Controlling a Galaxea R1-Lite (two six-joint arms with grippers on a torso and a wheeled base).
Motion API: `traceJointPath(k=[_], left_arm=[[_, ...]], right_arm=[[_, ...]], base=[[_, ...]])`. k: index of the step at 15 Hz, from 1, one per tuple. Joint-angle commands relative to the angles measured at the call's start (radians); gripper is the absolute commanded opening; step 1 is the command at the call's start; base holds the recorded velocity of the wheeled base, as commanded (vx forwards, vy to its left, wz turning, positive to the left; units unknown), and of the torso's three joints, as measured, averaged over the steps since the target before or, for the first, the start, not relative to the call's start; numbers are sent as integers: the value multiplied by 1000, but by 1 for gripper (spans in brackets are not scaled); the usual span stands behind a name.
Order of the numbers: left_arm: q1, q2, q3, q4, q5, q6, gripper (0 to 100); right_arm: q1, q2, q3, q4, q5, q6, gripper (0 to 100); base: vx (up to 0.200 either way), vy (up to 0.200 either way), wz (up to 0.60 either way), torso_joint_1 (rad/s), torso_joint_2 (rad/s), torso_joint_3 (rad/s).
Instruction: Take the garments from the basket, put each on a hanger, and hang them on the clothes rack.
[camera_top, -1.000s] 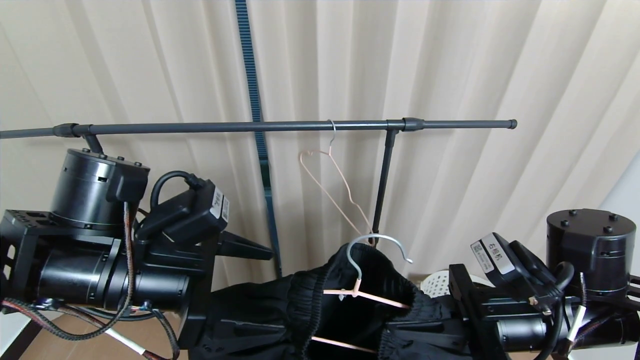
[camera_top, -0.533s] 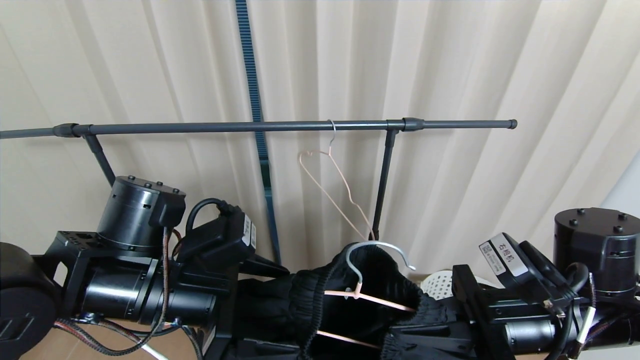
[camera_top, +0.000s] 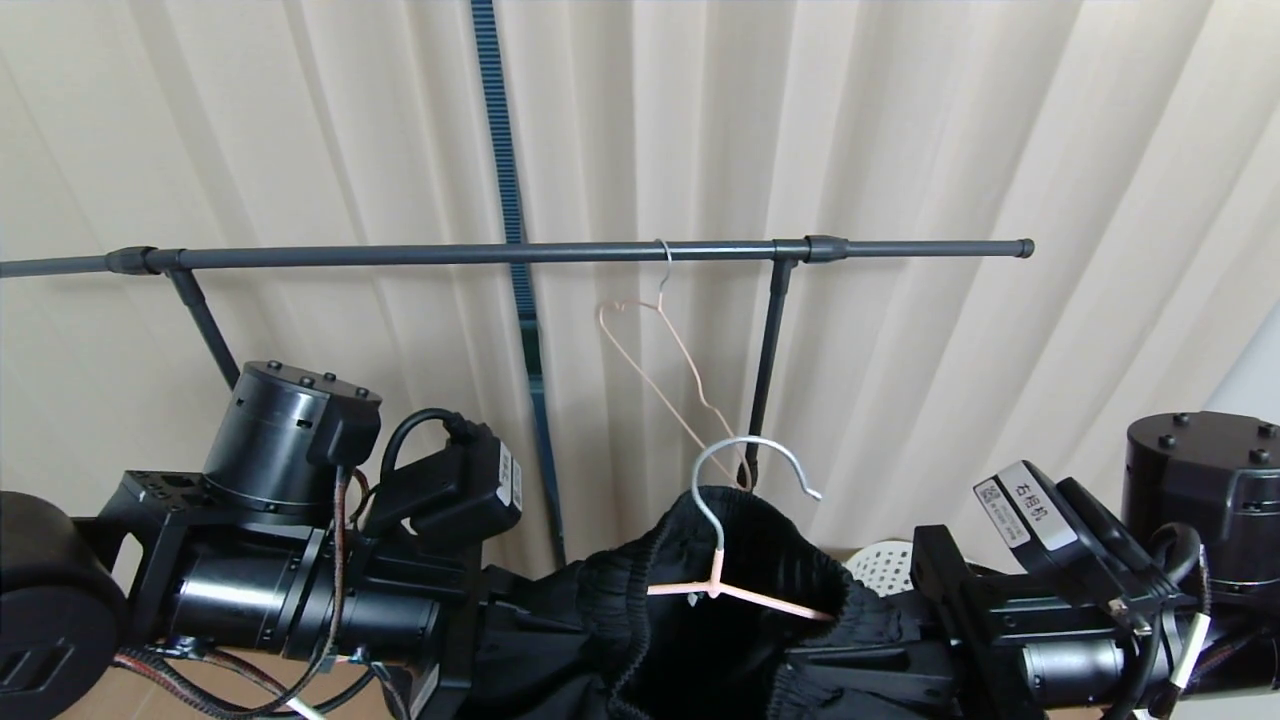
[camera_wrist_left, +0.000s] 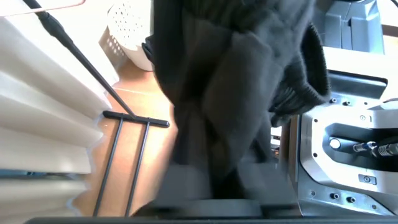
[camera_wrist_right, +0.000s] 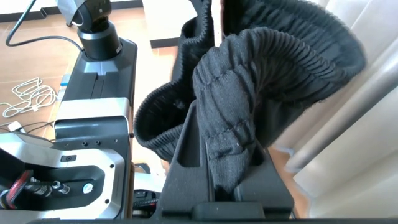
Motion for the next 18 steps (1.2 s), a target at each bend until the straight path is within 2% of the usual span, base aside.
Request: traceJointPath(k=[1,7,8,11,14,18], left_arm=[[1,-22,2,0,3,-2,0],[10,-66,7,0,26,-8,0],[10,-68,7,0,29,-10,0],[16,-102,35,0,89,-10,0],[44,-149,53,0,91,-21,0],[87,-234,93,0,92,-39,0]], right_arm=[[1,0,-1,-2,0,-1,0],[1,0,-4,-4,-13,-3,0],[1,0,-3,-4,-13,-4,100],[-2,-13,-1,-2,-13,-20,100],[-38,-24,0,-2,-12,-55,100],[-62,-38,-3,-2,-12,-60,100]], base=[[0,0,0,0,0,0],[0,0,0,0,0,0],[0,0,0,0,0,0],[0,0,0,0,0,0],[0,0,0,0,0,0],[0,0,0,0,0,0]])
